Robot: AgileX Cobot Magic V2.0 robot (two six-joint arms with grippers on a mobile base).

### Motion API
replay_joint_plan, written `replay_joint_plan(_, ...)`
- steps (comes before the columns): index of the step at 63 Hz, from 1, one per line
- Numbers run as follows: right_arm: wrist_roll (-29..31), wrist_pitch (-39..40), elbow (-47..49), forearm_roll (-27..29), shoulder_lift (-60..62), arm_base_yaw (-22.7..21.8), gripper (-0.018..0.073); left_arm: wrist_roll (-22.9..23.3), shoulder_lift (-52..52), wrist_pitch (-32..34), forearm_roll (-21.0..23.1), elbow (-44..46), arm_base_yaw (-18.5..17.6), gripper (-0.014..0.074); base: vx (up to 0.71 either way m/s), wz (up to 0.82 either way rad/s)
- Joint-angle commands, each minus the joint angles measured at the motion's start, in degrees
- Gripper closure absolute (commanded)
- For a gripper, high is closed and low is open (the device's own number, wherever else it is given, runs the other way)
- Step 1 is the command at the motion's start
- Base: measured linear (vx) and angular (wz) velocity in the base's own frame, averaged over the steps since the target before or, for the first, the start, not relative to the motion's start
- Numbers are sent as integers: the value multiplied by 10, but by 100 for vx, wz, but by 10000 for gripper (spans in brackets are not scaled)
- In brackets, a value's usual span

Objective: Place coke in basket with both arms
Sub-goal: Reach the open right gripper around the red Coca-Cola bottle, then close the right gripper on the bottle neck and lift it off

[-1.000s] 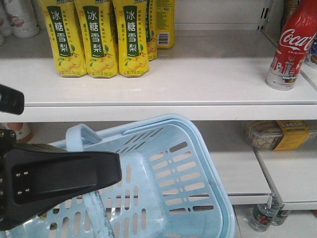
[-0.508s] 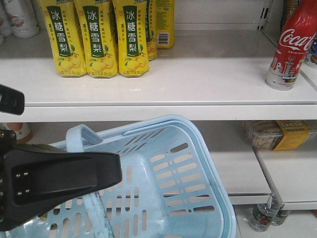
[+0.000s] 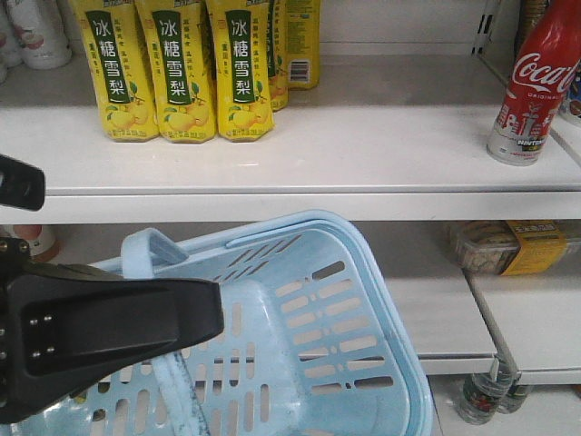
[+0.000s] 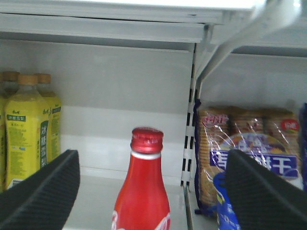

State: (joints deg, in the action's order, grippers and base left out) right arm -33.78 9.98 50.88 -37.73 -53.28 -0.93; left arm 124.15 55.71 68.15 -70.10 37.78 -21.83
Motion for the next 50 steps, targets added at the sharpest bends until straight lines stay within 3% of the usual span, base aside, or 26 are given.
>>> replay_joint_plan(1,-32,39,46,-39,-26,-1,-24,-2,-7,29,53,16,-5,602,0,0)
replay_joint_plan(16,-113,63,92,-132,-91,-1,-24,-2,-7,29,53,16,-5,602,0,0)
replay_joint_plan(40,-140,40,150,-132,-166,-1,-3,-2,-7,29,53,16,-5,602,0,0)
replay_joint_plan(50,-146,37,150,-132,-170,-1,130,-2,-7,29,53,16,-5,602,0,0)
